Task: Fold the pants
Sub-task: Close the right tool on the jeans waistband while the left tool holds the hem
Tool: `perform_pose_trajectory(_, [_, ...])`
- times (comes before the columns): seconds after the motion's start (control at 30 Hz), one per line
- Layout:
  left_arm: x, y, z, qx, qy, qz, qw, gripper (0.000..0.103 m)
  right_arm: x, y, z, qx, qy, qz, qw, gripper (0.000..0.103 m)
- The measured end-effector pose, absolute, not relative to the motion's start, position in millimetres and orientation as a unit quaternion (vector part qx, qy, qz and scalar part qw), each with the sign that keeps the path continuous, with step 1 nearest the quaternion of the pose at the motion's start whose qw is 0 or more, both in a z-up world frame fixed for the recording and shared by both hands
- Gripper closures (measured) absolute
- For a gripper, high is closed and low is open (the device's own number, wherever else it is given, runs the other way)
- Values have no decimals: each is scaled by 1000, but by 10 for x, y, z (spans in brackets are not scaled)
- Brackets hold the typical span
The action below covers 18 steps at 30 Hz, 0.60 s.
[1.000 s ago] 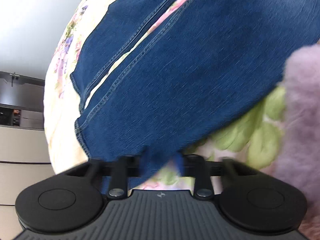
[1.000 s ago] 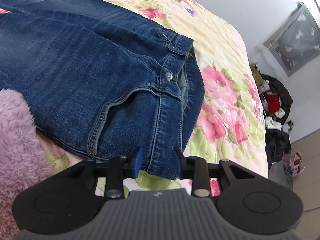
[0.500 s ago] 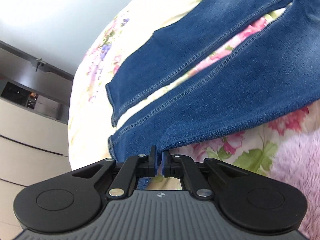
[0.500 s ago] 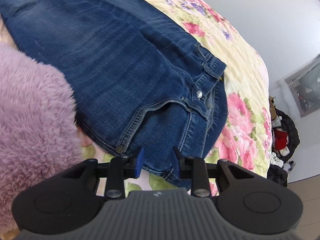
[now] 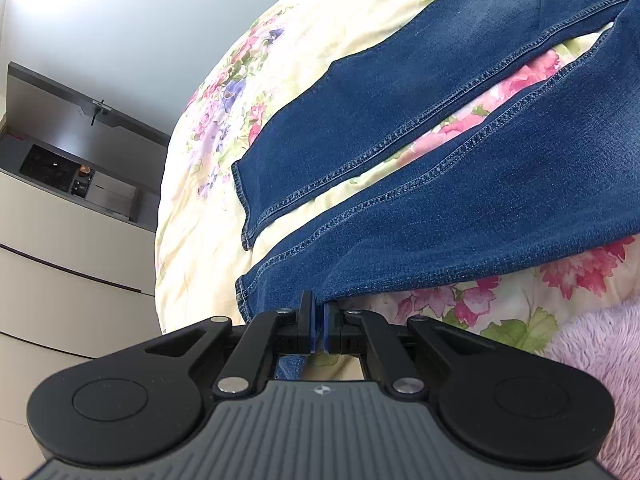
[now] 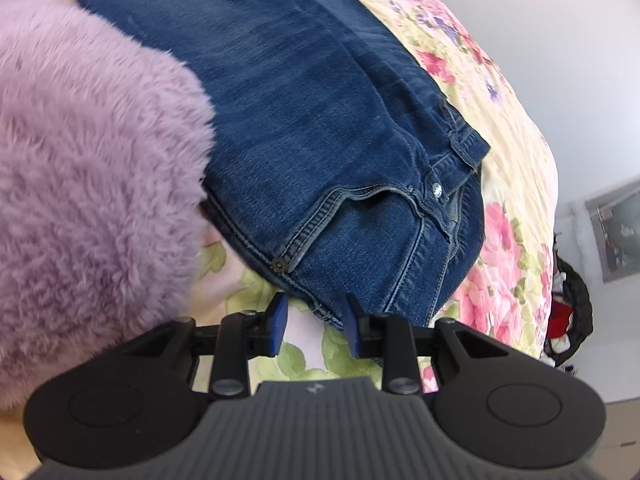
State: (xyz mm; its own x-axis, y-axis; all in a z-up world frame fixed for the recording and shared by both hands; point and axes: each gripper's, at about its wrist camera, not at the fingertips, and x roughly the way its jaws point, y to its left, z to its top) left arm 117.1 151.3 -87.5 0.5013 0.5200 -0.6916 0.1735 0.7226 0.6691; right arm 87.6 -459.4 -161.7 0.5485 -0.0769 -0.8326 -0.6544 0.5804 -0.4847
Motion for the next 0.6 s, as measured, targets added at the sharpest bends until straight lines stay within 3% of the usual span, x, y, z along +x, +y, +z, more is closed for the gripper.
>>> perform_pose_trajectory(0.6, [1185,1516,-889,340,493,125,791,100,777,-4491,-1744,-520,388,234,724,78])
